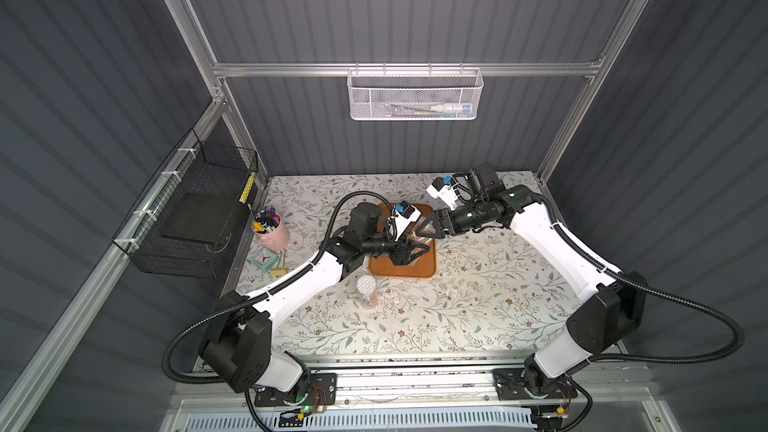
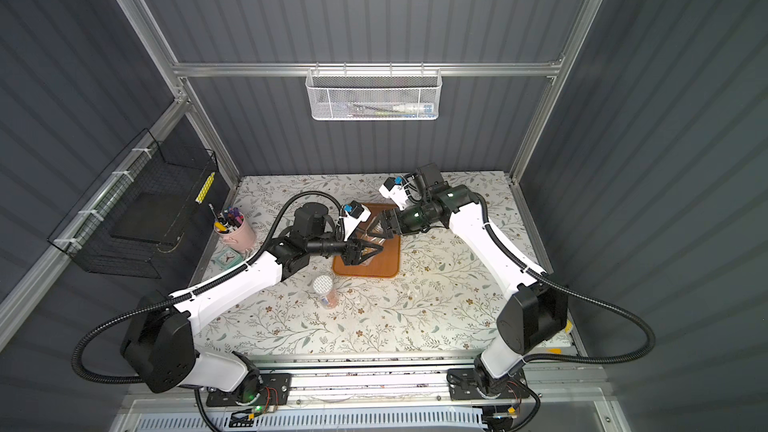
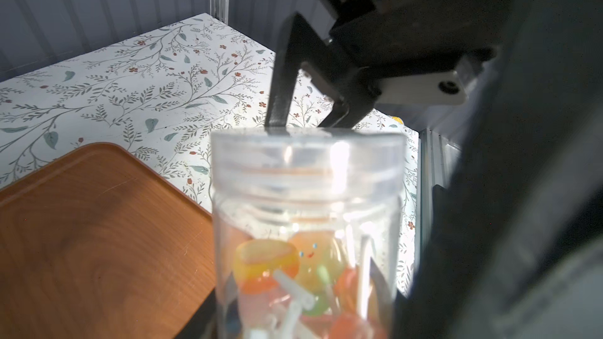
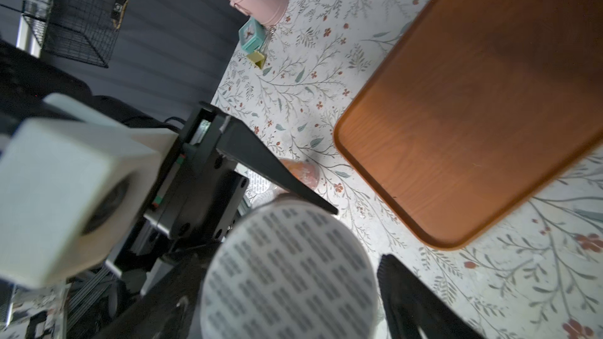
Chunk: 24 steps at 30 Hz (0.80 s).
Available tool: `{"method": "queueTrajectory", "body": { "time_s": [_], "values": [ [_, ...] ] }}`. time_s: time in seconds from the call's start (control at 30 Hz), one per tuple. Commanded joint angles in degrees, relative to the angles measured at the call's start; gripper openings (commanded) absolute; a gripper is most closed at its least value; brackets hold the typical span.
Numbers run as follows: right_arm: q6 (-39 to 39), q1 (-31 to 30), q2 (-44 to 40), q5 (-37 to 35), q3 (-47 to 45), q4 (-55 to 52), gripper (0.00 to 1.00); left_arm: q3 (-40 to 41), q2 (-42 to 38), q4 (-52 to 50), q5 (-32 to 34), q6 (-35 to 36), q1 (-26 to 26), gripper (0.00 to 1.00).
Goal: Pour the candies out of the jar
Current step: Unscrew the lid from the jar.
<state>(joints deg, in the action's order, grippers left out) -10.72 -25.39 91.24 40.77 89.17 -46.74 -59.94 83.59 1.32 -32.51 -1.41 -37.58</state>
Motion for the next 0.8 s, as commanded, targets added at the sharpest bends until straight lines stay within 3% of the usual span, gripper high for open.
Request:
{"method": "queueTrajectory", "body": {
  "time_s": [0.0,0.3,0.57,0.77],
  "values": [
    [-9.58,1.52,-3.77,-5.67,-3.48,5.85,0.87,-1.19,0.76,2.70,2.42,-2.13,-0.39,0.00],
    [-26.68,1.48,-11.93,-9.66,-17.11,24.03,0.87,1.31,1.13,9.14,7.64,-5.37,-1.48,0.00],
    [-29.21,-0.86,-9.43,-11.39,-15.43,29.31,0.82,1.67,1.14,9.14,11.53,-5.02,-3.24,0.00],
    [-30.90,-1.76,-8.37,-14.67,-15.75,29.97,0.72,2.30,0.86,9.75,13.24,-5.10,-3.83,0.00]
  ]
}}
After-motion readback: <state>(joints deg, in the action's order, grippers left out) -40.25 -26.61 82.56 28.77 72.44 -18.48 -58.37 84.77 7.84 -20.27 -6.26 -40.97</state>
